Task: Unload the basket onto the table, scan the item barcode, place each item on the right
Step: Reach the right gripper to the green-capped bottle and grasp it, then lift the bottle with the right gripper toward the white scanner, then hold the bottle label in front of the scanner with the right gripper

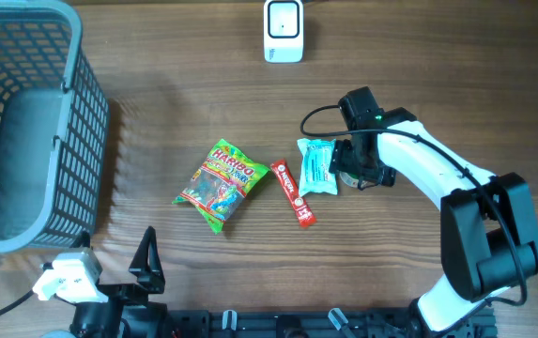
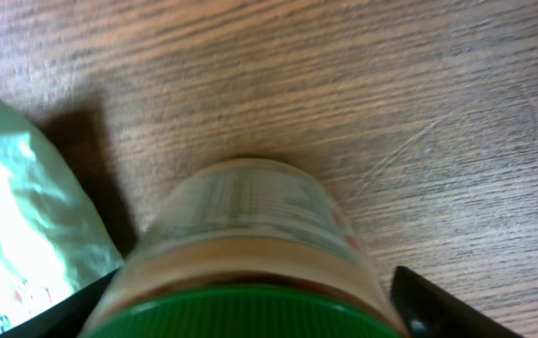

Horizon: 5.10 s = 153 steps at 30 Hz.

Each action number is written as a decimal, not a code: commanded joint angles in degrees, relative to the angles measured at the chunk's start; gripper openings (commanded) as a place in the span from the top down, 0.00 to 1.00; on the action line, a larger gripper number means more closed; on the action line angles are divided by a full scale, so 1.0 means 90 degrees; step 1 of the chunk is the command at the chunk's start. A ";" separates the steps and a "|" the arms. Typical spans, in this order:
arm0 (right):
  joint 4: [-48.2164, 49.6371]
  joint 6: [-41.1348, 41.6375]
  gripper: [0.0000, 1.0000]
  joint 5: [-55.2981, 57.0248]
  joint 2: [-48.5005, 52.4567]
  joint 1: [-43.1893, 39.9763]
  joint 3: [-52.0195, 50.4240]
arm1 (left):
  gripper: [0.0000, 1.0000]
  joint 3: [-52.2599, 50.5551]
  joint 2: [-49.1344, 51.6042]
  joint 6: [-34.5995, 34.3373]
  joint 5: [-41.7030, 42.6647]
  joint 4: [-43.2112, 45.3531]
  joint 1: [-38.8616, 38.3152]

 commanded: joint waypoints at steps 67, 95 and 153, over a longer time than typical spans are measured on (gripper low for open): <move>0.3701 -0.0561 0.45 -0.5489 -0.0141 -0.0002 0.0707 | 0.00 -0.0017 -0.0002 0.0058 0.0053 0.0015 -0.0041; 0.6450 -0.2540 0.00 -0.1787 0.1171 0.0138 0.1345 | 0.00 -0.0017 -0.0002 0.0058 0.0053 0.0015 -0.0041; -0.0102 -0.1260 0.39 -0.2856 0.2191 0.0277 0.4806 | 0.00 -0.0017 -0.0002 0.0058 0.0053 0.0017 -0.0041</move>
